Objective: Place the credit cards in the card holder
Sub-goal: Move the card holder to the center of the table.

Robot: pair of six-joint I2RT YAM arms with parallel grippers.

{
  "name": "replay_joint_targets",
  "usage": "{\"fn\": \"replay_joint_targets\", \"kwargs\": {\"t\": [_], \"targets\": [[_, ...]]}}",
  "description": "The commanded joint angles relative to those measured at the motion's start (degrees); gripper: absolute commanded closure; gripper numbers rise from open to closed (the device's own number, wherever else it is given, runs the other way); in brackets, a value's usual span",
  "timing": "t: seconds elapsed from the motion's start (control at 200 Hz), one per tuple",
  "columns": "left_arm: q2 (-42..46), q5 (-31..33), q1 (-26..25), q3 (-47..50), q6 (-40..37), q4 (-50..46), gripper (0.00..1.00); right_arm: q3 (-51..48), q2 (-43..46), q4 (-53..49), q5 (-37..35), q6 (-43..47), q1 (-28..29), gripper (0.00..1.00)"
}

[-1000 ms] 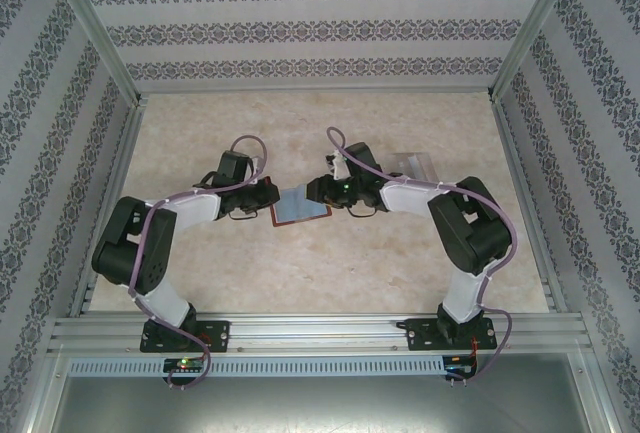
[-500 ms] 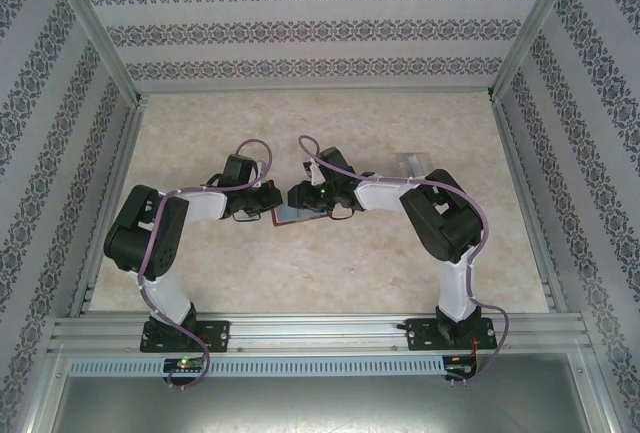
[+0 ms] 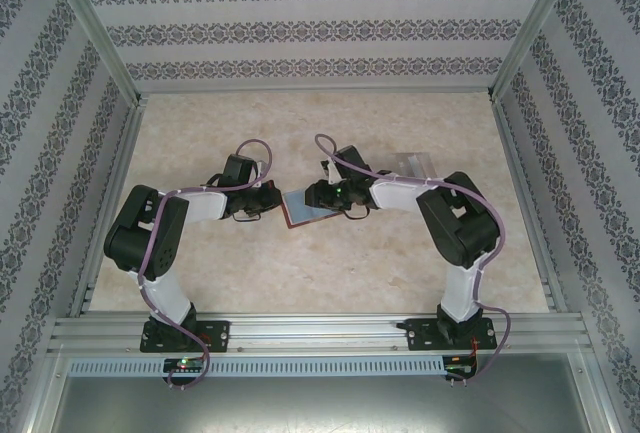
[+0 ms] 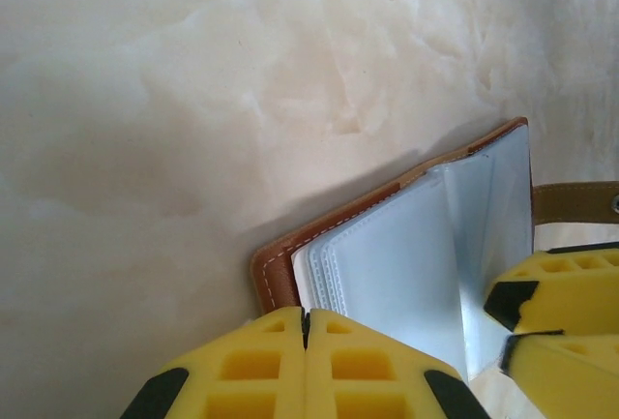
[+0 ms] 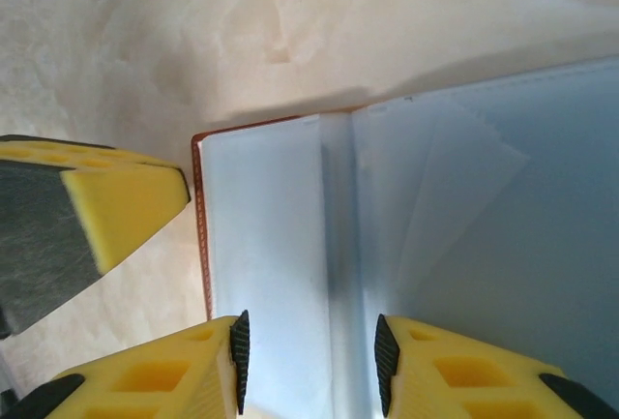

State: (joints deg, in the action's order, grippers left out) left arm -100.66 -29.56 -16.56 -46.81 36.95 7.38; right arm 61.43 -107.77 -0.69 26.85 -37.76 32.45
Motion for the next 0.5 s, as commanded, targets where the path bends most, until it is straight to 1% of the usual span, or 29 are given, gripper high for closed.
{"fn": "replay_joint_targets", "kwargs": {"t": [0.0, 0.09, 0.195, 0.325, 0.435, 0.495], "targets": [[1.7, -0.7, -0.5, 1.0, 0.0, 1.6, 0.96, -0.4, 8.0, -1.8, 1.6, 0.4, -2.1, 0.59], [2.5, -0.4, -0.5, 1.0, -0.6, 0.7, 0.94, -0.2, 13.1, -6.9, -1.9, 4.7, -5.4, 0.58], [3.8, -0.6, -0.5, 1.4, -0.8, -0.1, 0.87, 0.6, 17.5, -14.6, -7.5, 10.8, -10.9, 0.58], [5.4, -0.7, -0.4, 2.4, -1.1, -1.0, 0.81, 4.0, 20.5, -27.6, -23.4, 20.4, -14.7, 0.55], [6.9, -0.4, -0.5, 3.1, -1.3, -2.6, 0.75, 6.2, 20.7, -33.4, -34.4, 25.4, -16.3, 0.52], [7.9, 0.2, -0.4, 3.8, -1.4, -2.6, 0.71, 7.0, 20.5, -35.4, -39.6, 27.6, -16.6, 0.46]]}}
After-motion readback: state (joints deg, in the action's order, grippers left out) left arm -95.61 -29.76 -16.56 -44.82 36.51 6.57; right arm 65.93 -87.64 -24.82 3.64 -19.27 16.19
